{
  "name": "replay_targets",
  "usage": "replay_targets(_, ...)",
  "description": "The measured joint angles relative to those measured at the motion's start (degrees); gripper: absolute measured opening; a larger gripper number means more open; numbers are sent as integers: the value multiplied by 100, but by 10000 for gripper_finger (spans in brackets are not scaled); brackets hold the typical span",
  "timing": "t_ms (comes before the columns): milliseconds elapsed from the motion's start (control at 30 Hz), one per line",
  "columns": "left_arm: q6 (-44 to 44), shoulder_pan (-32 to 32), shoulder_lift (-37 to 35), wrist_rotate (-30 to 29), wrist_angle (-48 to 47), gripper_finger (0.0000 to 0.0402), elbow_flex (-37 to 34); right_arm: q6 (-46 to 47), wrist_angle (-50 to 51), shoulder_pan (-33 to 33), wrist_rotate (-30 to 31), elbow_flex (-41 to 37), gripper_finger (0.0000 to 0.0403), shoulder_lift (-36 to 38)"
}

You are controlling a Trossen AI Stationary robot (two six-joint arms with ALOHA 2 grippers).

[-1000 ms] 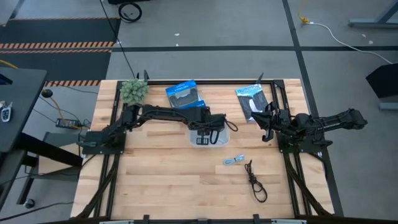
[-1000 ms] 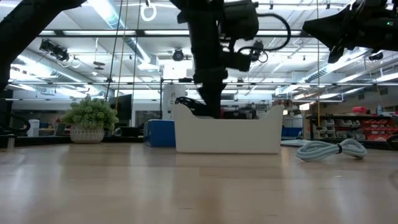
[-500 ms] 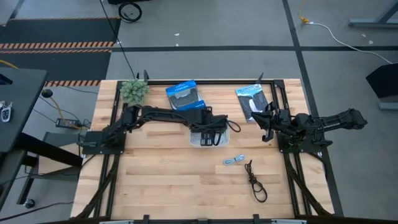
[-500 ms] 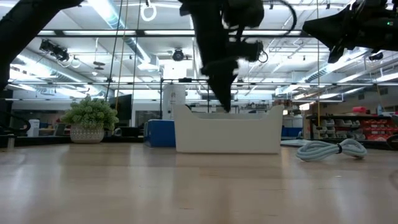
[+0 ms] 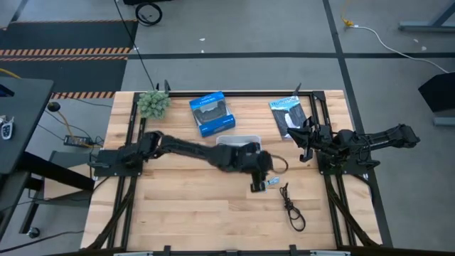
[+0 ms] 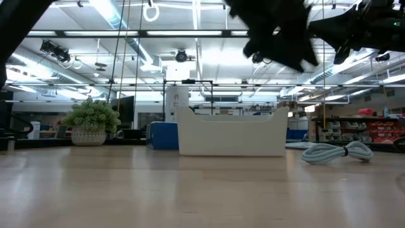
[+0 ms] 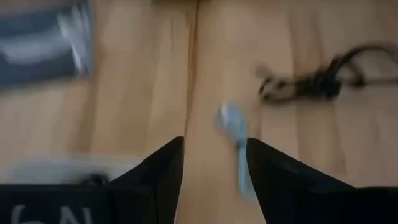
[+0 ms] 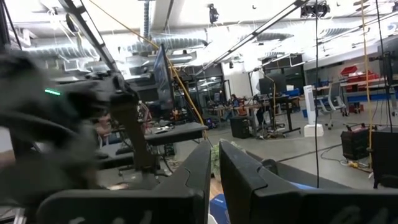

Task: Pick and place USB-C Cables
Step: Put the blue charger cable into the white bin

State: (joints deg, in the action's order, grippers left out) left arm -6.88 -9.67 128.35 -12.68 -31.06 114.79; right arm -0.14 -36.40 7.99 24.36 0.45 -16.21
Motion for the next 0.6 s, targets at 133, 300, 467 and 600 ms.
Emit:
replay_targets(133,158,-403,108,-1053,574,178,-1,0,4,0,0,-2,39,0)
replay_targets(300,-160,-589,456,-1260,1032,178,4,-1,12,1,0,-2,39,0)
replay_targets(467,-301,-577,884,-1258,1384,179,-3,-1,-50,2,-2,-2,39,-19)
replay_targets(600,-299,-522,1149,-1102,1725,197,-1,0,-98,2,-2,-2,39,-39)
